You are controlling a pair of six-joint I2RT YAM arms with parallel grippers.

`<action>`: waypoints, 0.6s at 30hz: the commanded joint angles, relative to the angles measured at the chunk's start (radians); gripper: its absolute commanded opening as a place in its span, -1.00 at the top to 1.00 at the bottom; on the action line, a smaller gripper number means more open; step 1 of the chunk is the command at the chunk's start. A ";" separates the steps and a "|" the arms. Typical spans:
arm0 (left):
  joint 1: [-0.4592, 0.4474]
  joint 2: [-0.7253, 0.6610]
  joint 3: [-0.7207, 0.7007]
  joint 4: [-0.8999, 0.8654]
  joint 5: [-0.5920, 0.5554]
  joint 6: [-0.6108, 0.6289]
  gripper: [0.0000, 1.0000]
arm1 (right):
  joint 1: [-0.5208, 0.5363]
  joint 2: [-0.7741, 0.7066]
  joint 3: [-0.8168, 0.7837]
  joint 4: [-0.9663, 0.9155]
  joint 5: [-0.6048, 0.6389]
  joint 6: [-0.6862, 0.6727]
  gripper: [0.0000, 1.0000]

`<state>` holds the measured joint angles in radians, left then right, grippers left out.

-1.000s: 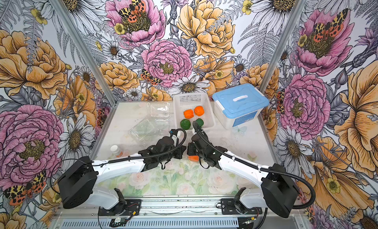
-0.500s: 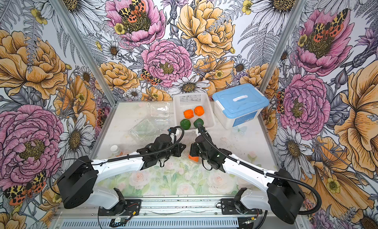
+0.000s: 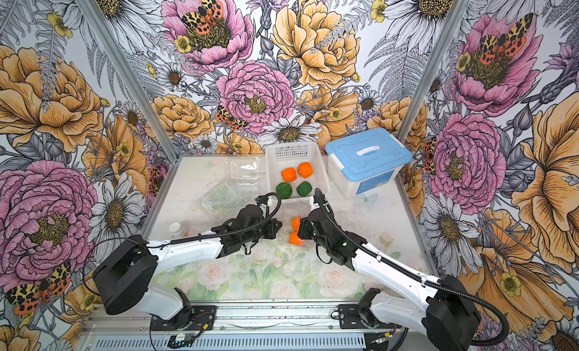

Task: Take oranges out of containers
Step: Open the packing box at the center of the board.

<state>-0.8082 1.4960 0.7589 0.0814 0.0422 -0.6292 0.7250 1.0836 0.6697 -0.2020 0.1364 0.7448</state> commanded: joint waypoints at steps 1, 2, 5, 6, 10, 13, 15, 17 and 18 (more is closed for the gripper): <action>0.015 0.015 -0.009 -0.012 -0.015 -0.008 1.00 | -0.020 -0.033 -0.035 -0.081 0.053 0.017 1.00; 0.018 0.017 -0.009 -0.011 -0.013 -0.010 1.00 | -0.026 -0.043 -0.040 -0.081 0.054 0.016 0.73; 0.029 0.026 -0.013 -0.010 -0.011 -0.008 1.00 | -0.047 -0.071 -0.042 -0.093 0.042 -0.005 0.22; 0.032 0.029 -0.013 -0.008 -0.011 -0.009 1.00 | -0.055 -0.080 -0.040 -0.099 0.040 -0.014 0.13; 0.053 0.037 -0.013 -0.008 0.006 -0.005 1.00 | -0.088 -0.131 -0.036 -0.118 0.044 -0.046 -0.02; 0.064 0.021 -0.016 -0.015 -0.009 0.009 1.00 | -0.119 -0.153 -0.025 -0.129 0.036 -0.067 -0.06; 0.071 0.011 -0.017 -0.021 -0.015 0.021 1.00 | -0.140 -0.154 -0.004 -0.136 -0.008 -0.083 -0.10; 0.082 0.003 -0.016 -0.024 -0.014 0.029 0.91 | -0.156 -0.147 0.022 -0.147 -0.054 -0.100 -0.14; 0.090 -0.001 -0.014 -0.023 -0.011 0.034 0.85 | -0.160 -0.142 0.035 -0.152 -0.067 -0.109 -0.17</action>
<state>-0.7452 1.5211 0.7582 0.0742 0.0483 -0.6167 0.5777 0.9382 0.6544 -0.3149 0.1207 0.6800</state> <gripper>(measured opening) 0.066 0.579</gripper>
